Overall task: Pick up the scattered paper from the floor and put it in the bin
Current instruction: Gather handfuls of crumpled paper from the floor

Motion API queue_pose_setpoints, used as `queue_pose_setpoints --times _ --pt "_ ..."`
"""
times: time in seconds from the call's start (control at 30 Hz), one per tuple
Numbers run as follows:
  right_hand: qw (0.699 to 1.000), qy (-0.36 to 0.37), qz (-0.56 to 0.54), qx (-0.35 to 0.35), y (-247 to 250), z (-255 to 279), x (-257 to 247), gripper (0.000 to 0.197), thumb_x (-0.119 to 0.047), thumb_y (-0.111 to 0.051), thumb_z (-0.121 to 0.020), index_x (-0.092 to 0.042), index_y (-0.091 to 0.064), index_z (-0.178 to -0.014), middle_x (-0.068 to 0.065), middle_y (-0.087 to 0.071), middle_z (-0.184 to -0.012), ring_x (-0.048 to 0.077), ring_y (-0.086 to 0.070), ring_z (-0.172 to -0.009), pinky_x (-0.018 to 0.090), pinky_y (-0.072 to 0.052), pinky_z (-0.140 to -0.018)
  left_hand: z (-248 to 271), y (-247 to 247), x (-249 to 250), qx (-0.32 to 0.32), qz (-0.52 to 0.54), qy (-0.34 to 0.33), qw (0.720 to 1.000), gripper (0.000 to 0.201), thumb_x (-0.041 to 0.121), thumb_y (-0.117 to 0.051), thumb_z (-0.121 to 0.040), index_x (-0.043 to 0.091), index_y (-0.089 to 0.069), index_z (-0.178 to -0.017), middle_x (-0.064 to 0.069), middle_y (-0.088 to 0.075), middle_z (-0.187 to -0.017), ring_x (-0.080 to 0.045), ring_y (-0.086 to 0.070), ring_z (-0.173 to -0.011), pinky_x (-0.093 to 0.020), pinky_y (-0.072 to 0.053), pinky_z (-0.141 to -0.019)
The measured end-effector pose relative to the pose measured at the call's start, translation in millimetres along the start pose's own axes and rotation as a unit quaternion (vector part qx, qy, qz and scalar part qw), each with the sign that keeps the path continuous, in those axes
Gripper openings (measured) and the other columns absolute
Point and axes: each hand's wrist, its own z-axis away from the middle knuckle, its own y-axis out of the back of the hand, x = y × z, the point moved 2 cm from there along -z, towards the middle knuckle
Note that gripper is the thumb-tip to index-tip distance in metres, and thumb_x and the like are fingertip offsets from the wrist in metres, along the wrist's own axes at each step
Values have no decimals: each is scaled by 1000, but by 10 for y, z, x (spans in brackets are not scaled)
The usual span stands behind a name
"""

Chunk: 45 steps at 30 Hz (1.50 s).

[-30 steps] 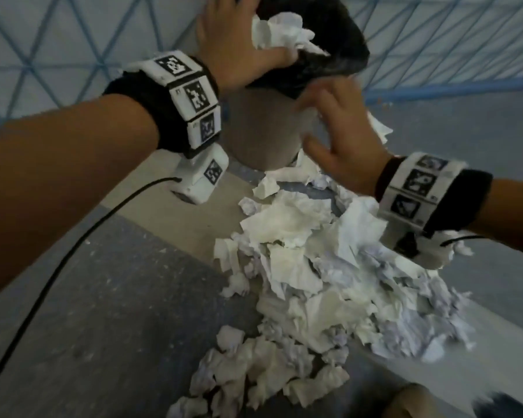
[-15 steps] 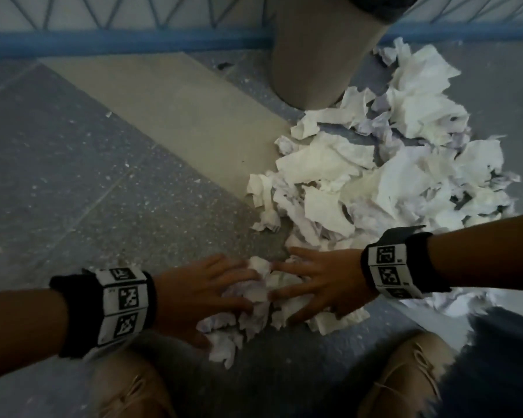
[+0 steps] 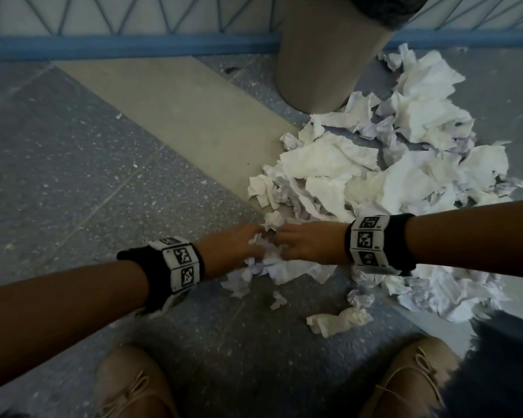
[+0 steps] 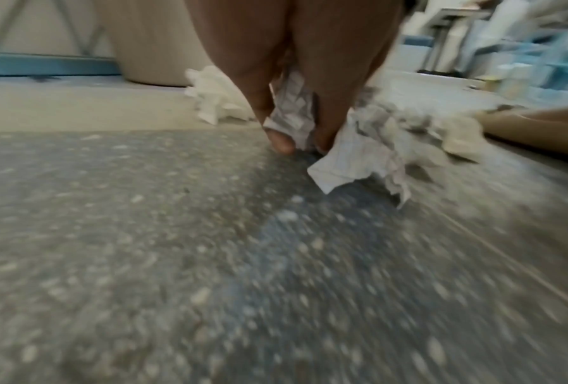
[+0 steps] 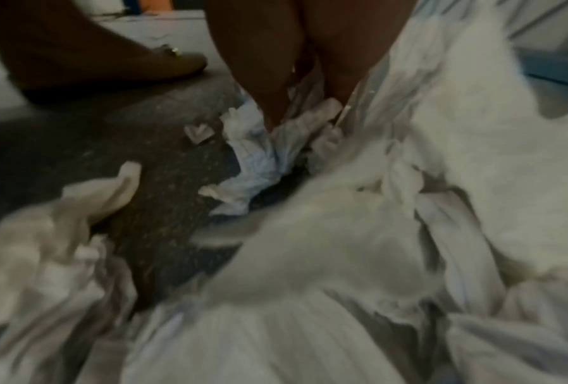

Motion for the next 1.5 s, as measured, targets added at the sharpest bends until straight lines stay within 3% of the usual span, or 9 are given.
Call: queue_pose_setpoints --times 0.2,0.3,0.43,0.67,0.87,0.97,1.3,1.37,1.5 --pt "991 -85 -14 -104 63 88 -63 65 -47 -60 -81 -26 -35 -137 16 -29 -148 44 -26 -134 55 -41 -101 81 209 -346 -17 123 138 983 22 15 -54 -88 9 -58 -109 -12 -47 -128 -26 -49 -114 -26 -38 -89" --pt "979 -63 4 -195 -21 151 -165 72 -31 -61 -84 -34 -19 -142 15 -8 -155 46 -13 -138 57 -35 -105 95 306 -377 -4 126 141 982 17 19 -55 -85 10 -58 -99 -12 -50 -117 -29 -52 -104 -30 -42 -83" --pt "978 -67 -35 -194 107 124 -142 55 -12 -55 -88 -19 -33 -138 19 -26 -147 38 -33 -130 47 -41 -102 52 505 -397 38 143 157 976 41 43 -42 -71 14 -59 -94 -10 -53 -109 -28 -55 -98 -33 -44 -83" --pt "956 -162 -219 112 1126 247 320 33 -4 -53 -88 1 -56 -121 26 -55 -122 36 -53 -112 40 -43 -96 -97 1580 -384 213 163 174 948 35 51 -50 -63 22 -59 -80 1 -62 -92 -16 -57 -88 -9 -36 -68" --pt "896 -200 -129 375 2296 876 1010 36 -18 -58 -80 6 -62 -107 27 -62 -103 16 -45 -93 23 -35 -77 -282 2916 -249 399 168 249 866 25 37 -58 -61 18 -62 -78 -4 -62 -80 -15 -56 -78 -11 -42 -62" --pt "825 -292 -106 472 2723 1281 1417 39 -24 -55 -78 5 -60 -103 27 -59 -100 28 -53 -94 20 -30 -71 -592 3476 -155 472 190 254 822 14 35 -58 -62 23 -60 -70 -9 -66 -82 -20 -62 -81 -31 -51 -78" --pt "674 -510 -309 435 2548 1339 2400 46 -19 -42 -90 -17 -34 -135 18 -30 -141 38 -38 -128 44 -34 -110 -1828 3621 -376 408 167 362 822 61 28 -62 -84 4 -35 -132 -18 -41 -138 -32 -45 -126 -34 -39 -101" --pt "678 -487 -308 457 2550 1327 2420 52 -17 -42 -88 -27 -31 -138 15 -24 -147 39 -34 -131 45 -30 -113 -1856 3504 -401 394 148 331 844 77 29 -70 -77 10 -28 -138 -16 -34 -144 -30 -38 -132 -35 -35 -108" --pt "825 -484 -184 227 2520 1293 2463 56 -16 -52 -87 -28 -35 -140 13 -24 -151 36 -27 -137 45 -27 -115 -1868 3511 -434 336 -49 291 894 64 32 -69 -78 17 -41 -133 -16 -31 -139 -34 -30 -131 -39 -30 -110"
